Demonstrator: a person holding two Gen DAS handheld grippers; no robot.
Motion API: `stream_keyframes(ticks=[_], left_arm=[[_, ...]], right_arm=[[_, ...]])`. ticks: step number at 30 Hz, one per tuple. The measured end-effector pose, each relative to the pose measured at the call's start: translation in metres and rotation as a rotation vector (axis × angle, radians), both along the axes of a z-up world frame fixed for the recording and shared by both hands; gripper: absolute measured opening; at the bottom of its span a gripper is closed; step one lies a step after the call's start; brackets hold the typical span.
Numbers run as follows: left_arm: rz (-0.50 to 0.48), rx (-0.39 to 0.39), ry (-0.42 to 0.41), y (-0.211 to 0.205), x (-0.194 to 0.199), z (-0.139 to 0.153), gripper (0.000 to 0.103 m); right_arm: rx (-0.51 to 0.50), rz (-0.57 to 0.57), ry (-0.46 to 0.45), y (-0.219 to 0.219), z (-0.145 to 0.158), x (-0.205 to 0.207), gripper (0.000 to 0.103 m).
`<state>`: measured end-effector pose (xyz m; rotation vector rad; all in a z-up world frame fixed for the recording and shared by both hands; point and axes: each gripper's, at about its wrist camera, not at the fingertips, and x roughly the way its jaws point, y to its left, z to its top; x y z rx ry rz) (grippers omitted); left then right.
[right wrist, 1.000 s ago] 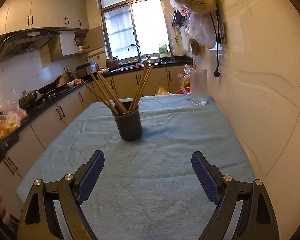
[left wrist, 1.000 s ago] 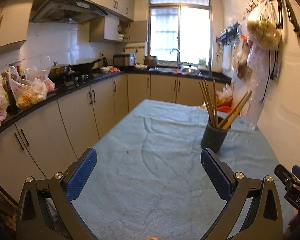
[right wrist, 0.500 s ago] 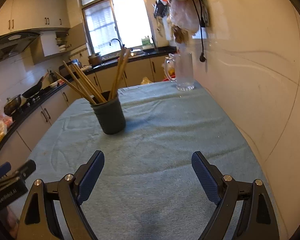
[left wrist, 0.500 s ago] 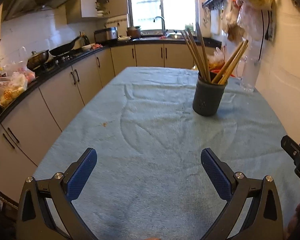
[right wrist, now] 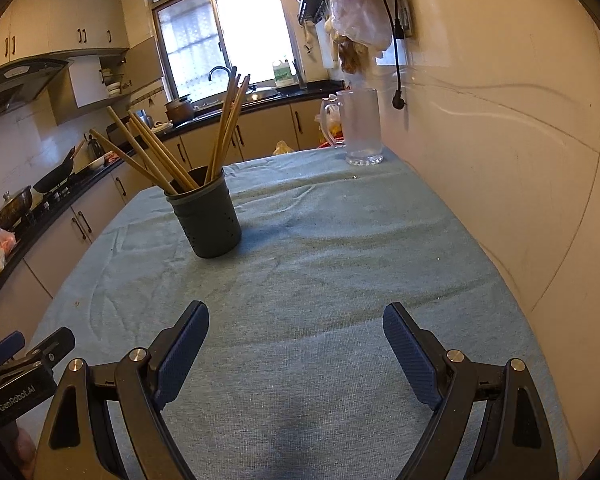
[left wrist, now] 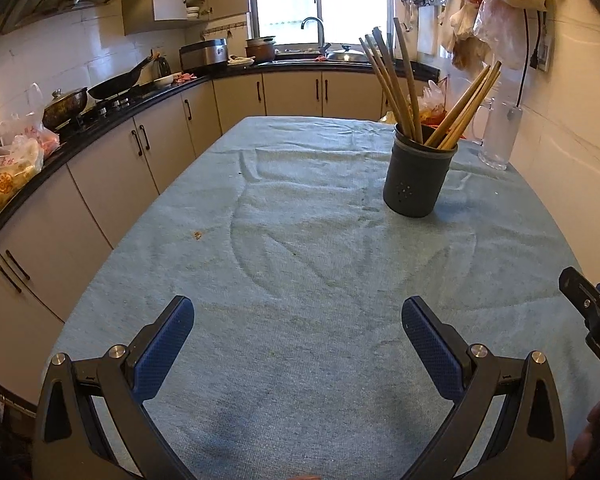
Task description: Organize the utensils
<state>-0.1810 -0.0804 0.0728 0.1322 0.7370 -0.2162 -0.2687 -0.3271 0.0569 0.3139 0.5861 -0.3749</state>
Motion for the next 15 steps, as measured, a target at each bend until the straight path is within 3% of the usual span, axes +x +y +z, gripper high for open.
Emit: stream_keyframes(ticks=[15], left_arm=[[-0.045, -0.022, 0.026, -0.0039, -0.0068, 0.0004, 0.103]], right_arm=[[-0.058, -0.002, -0.021, 0.0091, 0.0073, -0.0077, 0.092]])
